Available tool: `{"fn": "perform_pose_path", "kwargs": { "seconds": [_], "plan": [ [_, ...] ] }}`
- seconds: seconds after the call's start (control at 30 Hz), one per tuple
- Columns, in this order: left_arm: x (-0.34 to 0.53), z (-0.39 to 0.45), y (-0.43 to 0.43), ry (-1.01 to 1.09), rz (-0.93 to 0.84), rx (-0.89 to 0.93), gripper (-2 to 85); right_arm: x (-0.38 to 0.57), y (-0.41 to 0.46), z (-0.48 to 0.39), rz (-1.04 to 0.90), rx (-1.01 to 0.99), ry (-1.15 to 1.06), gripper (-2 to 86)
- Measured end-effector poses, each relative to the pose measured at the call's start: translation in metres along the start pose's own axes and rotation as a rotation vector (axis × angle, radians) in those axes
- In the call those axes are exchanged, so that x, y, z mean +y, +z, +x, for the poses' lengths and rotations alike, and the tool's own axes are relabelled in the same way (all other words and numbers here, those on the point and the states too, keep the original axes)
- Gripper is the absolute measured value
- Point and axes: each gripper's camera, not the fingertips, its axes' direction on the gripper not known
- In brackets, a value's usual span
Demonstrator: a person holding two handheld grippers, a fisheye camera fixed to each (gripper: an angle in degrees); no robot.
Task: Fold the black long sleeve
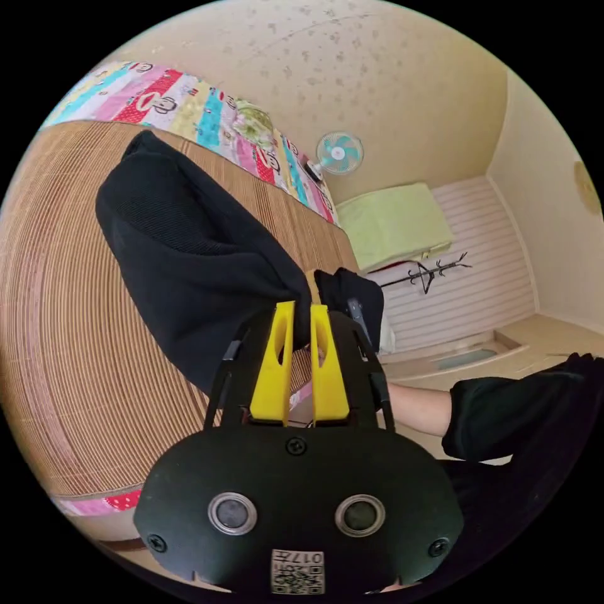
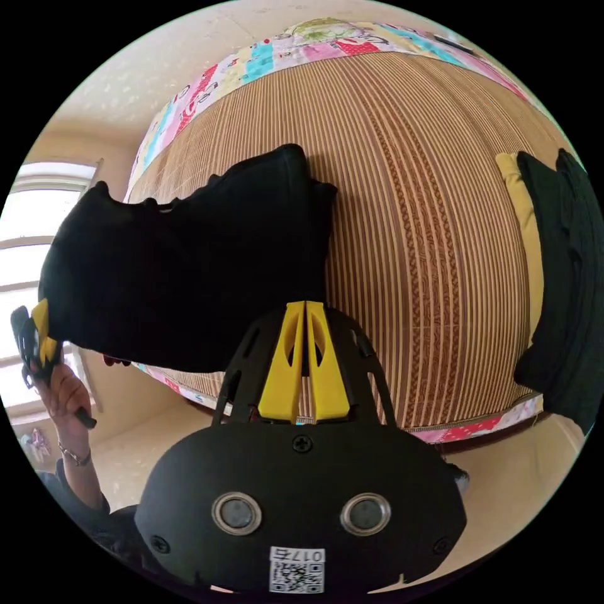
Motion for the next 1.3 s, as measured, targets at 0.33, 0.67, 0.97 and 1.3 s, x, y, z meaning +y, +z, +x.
{"fn": "perform_pose_path", "kwargs": {
  "seconds": [0.33, 0.67, 0.97, 1.3],
  "plan": [
    [0.052, 0.016, 0.089, -0.12, -0.043, 0.045, 11.6, 0.073, -0.05, 0.151, 0.03, -0.234, 0.195, 3.4],
    [0.1, -0.112, 0.18, -0.531, -0.267, 0.004, 13.9, 0.136, -0.001, 0.228, 0.025, -1.026, 0.525, 19.2],
    [0.092, -0.026, 0.147, -0.451, -0.184, 0.295, 6.5, 0.11, 0.024, 0.205, 0.139, -1.388, 0.633, 22.8],
    [0.054, 0.02, -0.092, -0.199, 0.106, 0.381, 6.5, 0.066, -0.054, -0.078, 0.011, -1.321, 0.196, 16.2]
  ]
}}
